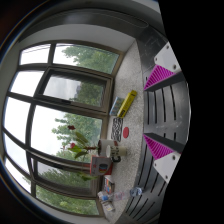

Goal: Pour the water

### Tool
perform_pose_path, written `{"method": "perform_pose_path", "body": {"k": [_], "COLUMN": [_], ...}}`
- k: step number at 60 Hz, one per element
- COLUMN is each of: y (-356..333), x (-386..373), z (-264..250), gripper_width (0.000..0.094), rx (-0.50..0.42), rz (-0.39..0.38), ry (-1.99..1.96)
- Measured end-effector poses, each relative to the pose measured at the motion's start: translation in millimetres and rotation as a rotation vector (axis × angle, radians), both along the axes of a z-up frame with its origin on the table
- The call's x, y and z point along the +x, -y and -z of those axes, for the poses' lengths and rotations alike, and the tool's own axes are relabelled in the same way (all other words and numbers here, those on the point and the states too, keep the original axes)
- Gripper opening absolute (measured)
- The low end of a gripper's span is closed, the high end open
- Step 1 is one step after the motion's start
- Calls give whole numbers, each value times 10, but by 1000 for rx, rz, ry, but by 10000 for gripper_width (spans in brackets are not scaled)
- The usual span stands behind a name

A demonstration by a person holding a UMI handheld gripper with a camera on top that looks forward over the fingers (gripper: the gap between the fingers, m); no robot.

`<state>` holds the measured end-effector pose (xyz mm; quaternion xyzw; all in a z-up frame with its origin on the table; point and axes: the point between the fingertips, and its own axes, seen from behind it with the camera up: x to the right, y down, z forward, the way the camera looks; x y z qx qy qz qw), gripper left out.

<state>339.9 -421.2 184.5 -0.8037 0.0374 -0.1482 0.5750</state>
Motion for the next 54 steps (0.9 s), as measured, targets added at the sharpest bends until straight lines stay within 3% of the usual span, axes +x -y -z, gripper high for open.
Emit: {"method": "perform_pose_path", "body": {"k": [14, 30, 45, 54], "y": [218, 422, -340, -1090], "x": [-155, -1375, -3076, -3773], "z": [356, 1060, 993, 917], "gripper_width": [859, 857, 858, 856], "rx": [-39, -130, -65, -4], "rz": [-37, -236, -390, -397], "ry": [-36, -100, -181, -191]}}
